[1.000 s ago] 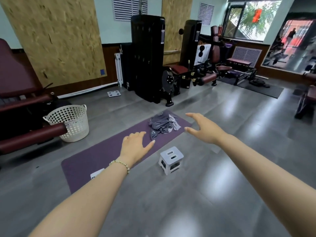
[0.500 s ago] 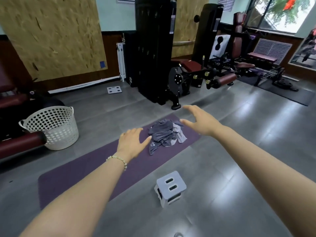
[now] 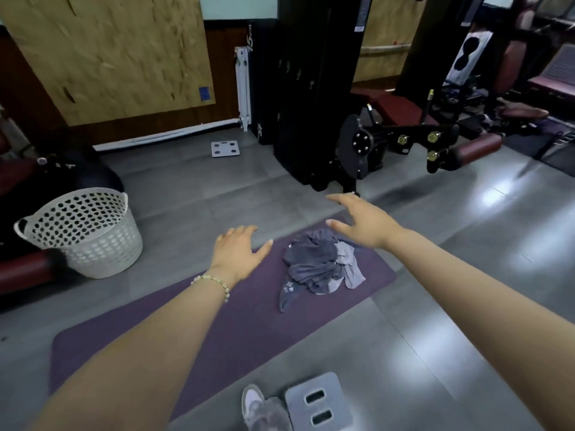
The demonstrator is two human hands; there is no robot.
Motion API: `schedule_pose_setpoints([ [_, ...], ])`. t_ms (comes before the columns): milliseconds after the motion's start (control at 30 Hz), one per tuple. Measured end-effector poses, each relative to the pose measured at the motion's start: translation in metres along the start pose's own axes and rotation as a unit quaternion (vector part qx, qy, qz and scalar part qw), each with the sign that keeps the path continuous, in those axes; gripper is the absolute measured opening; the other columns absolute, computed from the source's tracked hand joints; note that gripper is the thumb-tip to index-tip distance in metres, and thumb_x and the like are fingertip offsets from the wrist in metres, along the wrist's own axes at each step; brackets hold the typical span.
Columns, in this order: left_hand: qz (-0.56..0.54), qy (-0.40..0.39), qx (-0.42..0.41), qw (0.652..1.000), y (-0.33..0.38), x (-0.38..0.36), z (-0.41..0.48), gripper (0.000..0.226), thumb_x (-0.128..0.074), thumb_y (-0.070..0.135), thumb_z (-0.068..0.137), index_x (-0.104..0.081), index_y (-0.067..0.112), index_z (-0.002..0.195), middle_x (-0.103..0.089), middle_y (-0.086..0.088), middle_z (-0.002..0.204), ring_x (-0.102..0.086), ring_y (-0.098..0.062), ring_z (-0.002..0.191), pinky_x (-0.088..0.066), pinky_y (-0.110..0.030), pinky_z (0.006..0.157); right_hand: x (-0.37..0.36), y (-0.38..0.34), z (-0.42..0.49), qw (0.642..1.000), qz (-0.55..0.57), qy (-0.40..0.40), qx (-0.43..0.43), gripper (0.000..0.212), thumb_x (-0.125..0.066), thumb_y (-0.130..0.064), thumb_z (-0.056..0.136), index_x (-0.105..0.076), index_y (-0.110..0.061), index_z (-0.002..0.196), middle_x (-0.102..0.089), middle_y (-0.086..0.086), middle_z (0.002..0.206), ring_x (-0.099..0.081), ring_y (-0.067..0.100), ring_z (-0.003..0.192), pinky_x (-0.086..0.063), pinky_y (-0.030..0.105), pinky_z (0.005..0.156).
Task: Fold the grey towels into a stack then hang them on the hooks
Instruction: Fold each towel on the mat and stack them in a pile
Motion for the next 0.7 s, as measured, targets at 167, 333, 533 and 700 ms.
schedule_pose_setpoints([
  [167, -0.008, -0.021, -0.014, 1.0, -0.001, -0.01, 0.099, 0.058, -0.04, 0.057, 0.093, -0.044, 0.019, 0.137, -0.051, -0.003, 0.137, -0.042, -0.023, 0.129, -0.031, -0.035, 0.105, -0.013, 0.036, 0.088, 0.999, 0.037, -0.006, -0.03, 0.058, -0.051, -0.039, 0.095, -0.03, -0.02, 0.145, -0.038, 0.004, 0.145, -0.043, 0.022, 0.129, -0.036, 0.033, 0.103],
  [333, -0.009, -0.04, 0.0, 0.999, -0.004, -0.024, 0.169, 0.059, -0.039, 0.058, 0.092, -0.045, 0.019, 0.136, -0.052, -0.003, 0.135, -0.044, -0.024, 0.127, -0.032, -0.035, 0.103, -0.022, 0.072, 0.157, 0.998, 0.029, -0.041, -0.039, 0.058, -0.049, -0.043, 0.095, -0.028, -0.025, 0.146, -0.034, 0.005, 0.149, -0.033, 0.022, 0.138, -0.033, 0.034, 0.106],
  [533, -0.036, -0.05, 0.025, 0.998, -0.001, -0.073, 0.258, 0.056, -0.042, 0.055, 0.093, -0.046, 0.019, 0.135, -0.053, -0.003, 0.135, -0.046, -0.024, 0.125, -0.033, -0.034, 0.103, -0.059, 0.144, 0.25, 0.995, 0.046, -0.079, -0.043, 0.058, -0.05, -0.041, 0.095, -0.03, -0.022, 0.146, -0.033, 0.004, 0.15, -0.037, 0.023, 0.135, -0.035, 0.035, 0.108],
  [700, -0.045, -0.073, 0.062, 0.994, -0.002, -0.158, 0.343, 0.056, -0.04, 0.054, 0.094, -0.044, 0.019, 0.137, -0.05, -0.001, 0.138, -0.043, -0.022, 0.127, -0.03, -0.032, 0.105, -0.129, 0.229, 0.332, 0.989, 0.076, -0.11, -0.062, 0.055, -0.049, -0.037, 0.096, -0.03, -0.021, 0.145, -0.032, 0.006, 0.15, -0.049, 0.026, 0.122, -0.04, 0.04, 0.102],
])
Point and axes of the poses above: each hand's wrist, its own z-axis towards the middle knuckle, its own x-axis out of the back of the hand, y = z × x, the point moved 5 cm from there along z, towards the middle knuckle
